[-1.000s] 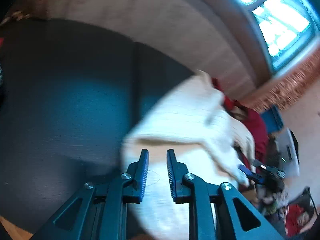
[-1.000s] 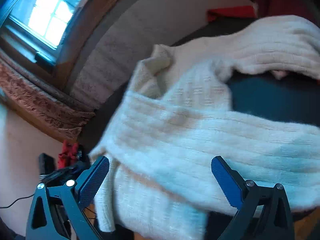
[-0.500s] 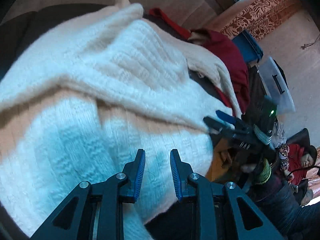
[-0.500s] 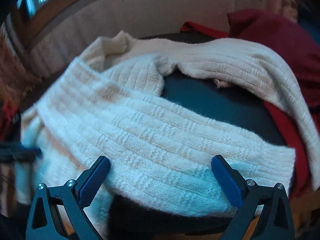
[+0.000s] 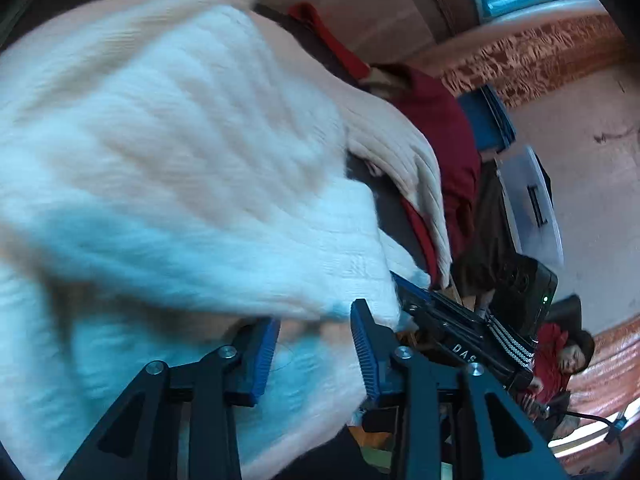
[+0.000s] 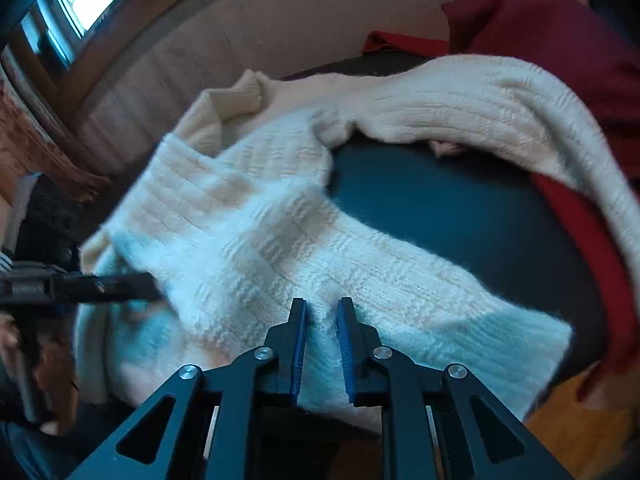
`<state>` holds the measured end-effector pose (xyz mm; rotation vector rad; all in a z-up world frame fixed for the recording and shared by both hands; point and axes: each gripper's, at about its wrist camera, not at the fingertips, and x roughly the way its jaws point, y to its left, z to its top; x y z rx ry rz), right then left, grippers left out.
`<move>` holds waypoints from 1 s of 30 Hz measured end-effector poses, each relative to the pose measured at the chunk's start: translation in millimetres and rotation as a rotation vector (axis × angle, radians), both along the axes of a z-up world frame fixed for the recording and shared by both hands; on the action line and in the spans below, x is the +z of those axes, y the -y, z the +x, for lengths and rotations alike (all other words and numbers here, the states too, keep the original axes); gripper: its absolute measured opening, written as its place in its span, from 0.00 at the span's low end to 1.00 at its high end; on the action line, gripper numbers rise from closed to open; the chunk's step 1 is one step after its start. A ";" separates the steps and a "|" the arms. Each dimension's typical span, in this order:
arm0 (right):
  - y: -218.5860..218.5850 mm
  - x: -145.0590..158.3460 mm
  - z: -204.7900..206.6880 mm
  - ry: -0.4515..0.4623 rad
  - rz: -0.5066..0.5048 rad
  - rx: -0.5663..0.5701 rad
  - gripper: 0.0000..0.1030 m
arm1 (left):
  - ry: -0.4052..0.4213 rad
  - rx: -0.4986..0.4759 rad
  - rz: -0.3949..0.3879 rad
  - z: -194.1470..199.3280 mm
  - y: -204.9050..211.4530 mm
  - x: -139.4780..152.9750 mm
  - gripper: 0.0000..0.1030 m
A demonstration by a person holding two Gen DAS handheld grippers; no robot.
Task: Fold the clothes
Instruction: 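Spread the sweater onto the bench with both tools, pulling it apart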
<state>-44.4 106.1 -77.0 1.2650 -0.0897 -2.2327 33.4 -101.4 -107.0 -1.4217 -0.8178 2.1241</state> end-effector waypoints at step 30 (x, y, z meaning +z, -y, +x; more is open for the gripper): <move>19.0 21.9 19.0 0.107 -0.289 0.194 0.63 | -0.254 0.419 0.132 -5.8 142.8 97.4 0.06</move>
